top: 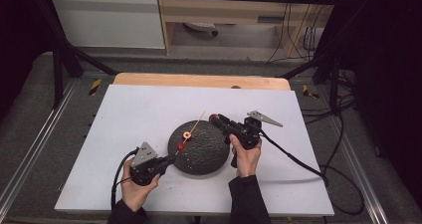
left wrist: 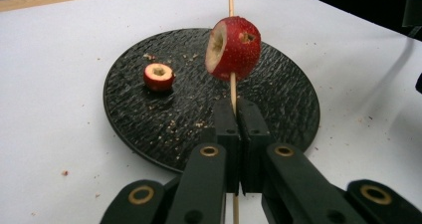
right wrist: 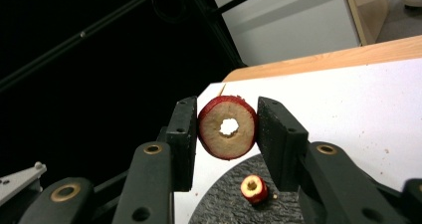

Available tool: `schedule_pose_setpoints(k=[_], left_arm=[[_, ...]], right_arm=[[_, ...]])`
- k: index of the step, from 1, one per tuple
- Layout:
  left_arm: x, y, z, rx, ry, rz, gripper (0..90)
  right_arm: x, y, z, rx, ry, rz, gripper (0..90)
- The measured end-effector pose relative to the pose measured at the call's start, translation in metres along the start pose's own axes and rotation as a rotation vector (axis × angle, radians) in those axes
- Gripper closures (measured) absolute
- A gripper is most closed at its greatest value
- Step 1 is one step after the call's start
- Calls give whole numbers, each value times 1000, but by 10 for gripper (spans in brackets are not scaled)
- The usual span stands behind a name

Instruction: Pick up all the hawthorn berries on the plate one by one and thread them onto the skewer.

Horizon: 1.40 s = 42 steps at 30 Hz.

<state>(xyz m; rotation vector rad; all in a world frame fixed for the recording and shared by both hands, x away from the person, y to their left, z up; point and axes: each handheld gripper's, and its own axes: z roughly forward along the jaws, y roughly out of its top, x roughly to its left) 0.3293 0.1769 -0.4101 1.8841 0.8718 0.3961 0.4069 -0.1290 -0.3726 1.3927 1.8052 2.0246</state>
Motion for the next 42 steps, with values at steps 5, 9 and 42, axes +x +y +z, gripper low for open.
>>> schedule_pose_setpoints(k=[5, 9, 42], left_arm=[[-2, 2, 2, -6, 1, -5, 884], [-3, 3, 2, -9, 3, -4, 884], [-24, 14, 10, -60, -37, 16, 884]], right_arm=[[-1, 2, 0, -52, -5, 3, 618], [-2, 5, 0, -99, 0, 23, 618], [-8, 19, 5, -263, 12, 87, 618]])
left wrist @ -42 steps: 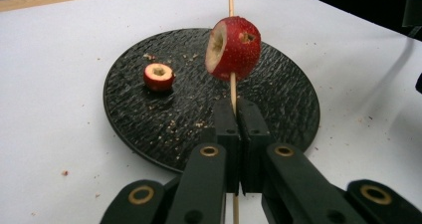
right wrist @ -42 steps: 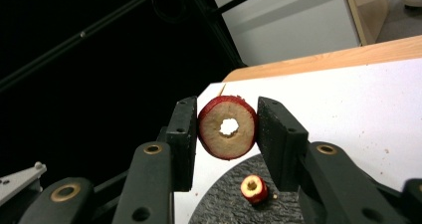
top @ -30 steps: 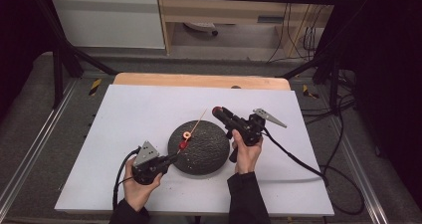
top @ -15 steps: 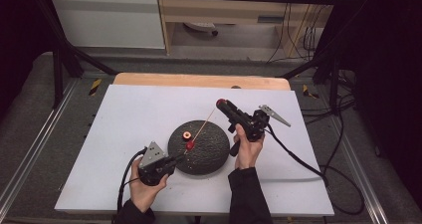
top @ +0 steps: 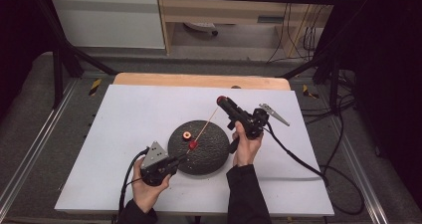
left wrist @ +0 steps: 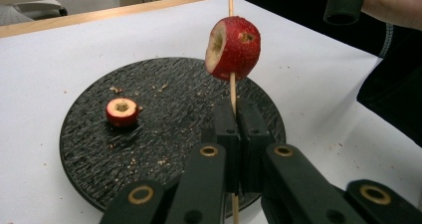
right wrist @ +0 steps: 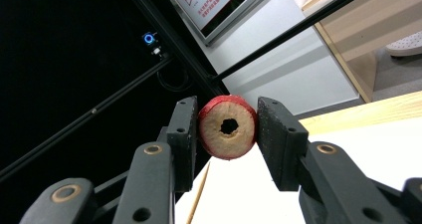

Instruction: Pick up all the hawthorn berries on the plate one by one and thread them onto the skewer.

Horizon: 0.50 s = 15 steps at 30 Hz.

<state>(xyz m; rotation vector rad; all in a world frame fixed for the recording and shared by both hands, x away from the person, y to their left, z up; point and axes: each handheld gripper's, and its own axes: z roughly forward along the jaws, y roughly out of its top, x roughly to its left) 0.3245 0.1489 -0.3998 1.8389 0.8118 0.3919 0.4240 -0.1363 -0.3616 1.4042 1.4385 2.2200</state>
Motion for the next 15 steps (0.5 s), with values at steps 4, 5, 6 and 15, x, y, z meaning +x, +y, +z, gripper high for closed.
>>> schedule_pose_setpoints(k=[4, 5, 6, 15], left_arm=[[-1, 0, 1, 0, -3, 3, 884], [-1, 0, 2, 1, -2, 4, 884], [-1, 0, 2, 3, 0, 7, 884], [-1, 0, 0, -5, 2, 3, 884]], right_arm=[[1, -1, -1, -5, 11, 8, 618], [1, -1, -1, -5, 13, 8, 618], [2, -2, -1, -4, 14, 8, 618], [2, -2, -2, -6, 15, 2, 617]])
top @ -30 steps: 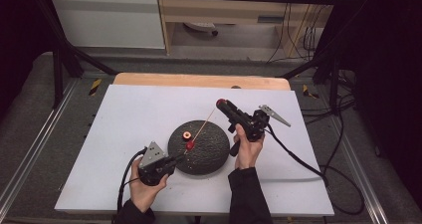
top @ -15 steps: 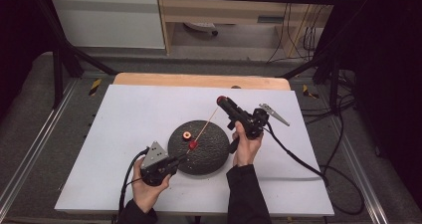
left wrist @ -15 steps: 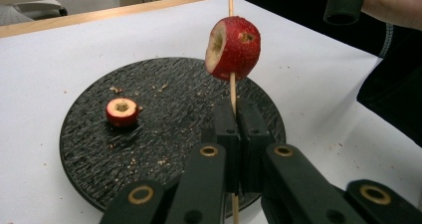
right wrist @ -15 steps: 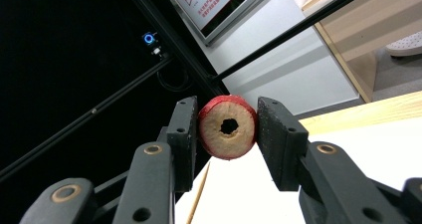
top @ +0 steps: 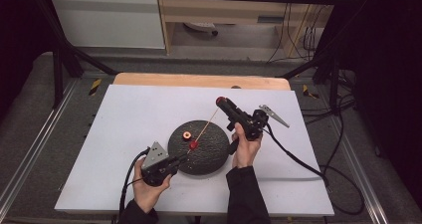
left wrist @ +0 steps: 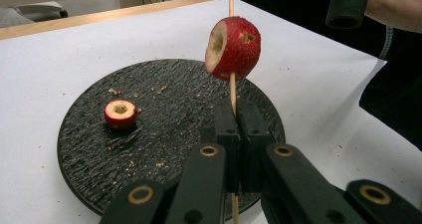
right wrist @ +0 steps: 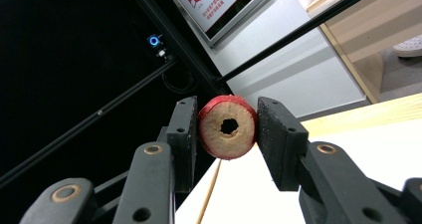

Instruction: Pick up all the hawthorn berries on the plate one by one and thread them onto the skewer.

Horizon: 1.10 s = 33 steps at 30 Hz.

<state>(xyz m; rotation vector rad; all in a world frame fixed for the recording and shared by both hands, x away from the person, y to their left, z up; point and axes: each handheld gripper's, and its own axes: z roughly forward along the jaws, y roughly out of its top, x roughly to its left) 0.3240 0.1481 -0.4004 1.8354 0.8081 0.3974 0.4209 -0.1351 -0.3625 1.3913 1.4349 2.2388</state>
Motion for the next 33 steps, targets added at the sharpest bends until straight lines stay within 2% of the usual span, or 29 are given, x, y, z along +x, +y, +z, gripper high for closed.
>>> schedule_pose_setpoints(k=[9, 21, 33], left_arm=[[0, 1, 1, -3, 4, -3, 884], [-9, 8, 9, -33, 33, -29, 884], [-8, 16, 18, -36, 31, -47, 884]], right_arm=[[0, -1, 1, 8, -1, -5, 618], [1, -9, 1, 0, 23, -8, 618], [5, -23, -3, 50, 33, -38, 619]])
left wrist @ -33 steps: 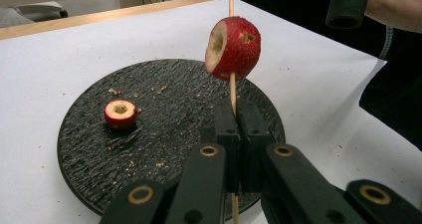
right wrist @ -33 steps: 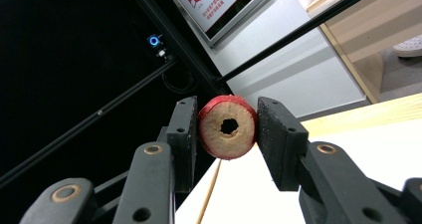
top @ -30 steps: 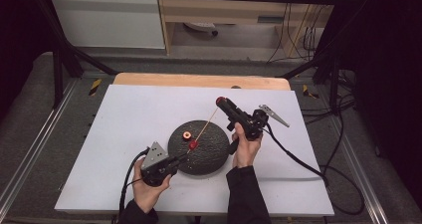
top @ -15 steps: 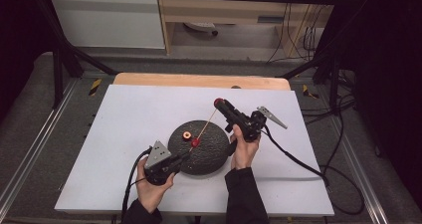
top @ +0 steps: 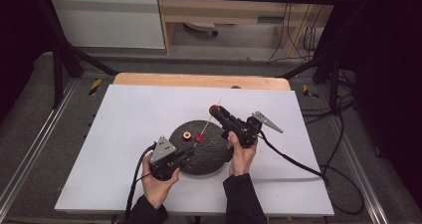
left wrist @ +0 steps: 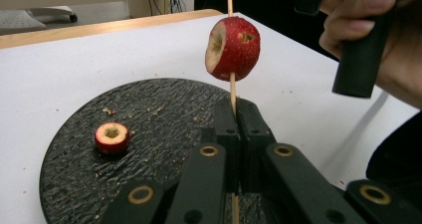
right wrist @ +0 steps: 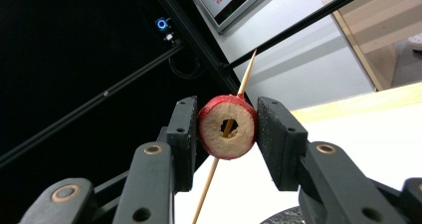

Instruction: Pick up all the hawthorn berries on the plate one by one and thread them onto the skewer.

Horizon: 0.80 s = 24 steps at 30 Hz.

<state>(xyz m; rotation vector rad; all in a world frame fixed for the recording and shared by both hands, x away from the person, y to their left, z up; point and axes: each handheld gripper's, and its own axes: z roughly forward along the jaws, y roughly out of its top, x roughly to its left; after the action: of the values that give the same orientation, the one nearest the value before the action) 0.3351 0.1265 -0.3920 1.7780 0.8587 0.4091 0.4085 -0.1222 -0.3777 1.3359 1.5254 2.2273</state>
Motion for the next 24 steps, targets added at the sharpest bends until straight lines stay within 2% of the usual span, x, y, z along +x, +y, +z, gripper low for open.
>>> schedule_pose_setpoints(k=[18, 24], left_arm=[[2, 9, 9, 6, -13, 2, 884], [3, 10, 11, 14, -11, 3, 884]], right_arm=[[5, -15, -7, 81, 11, -39, 619], [6, -20, -7, 117, 14, -35, 618]])
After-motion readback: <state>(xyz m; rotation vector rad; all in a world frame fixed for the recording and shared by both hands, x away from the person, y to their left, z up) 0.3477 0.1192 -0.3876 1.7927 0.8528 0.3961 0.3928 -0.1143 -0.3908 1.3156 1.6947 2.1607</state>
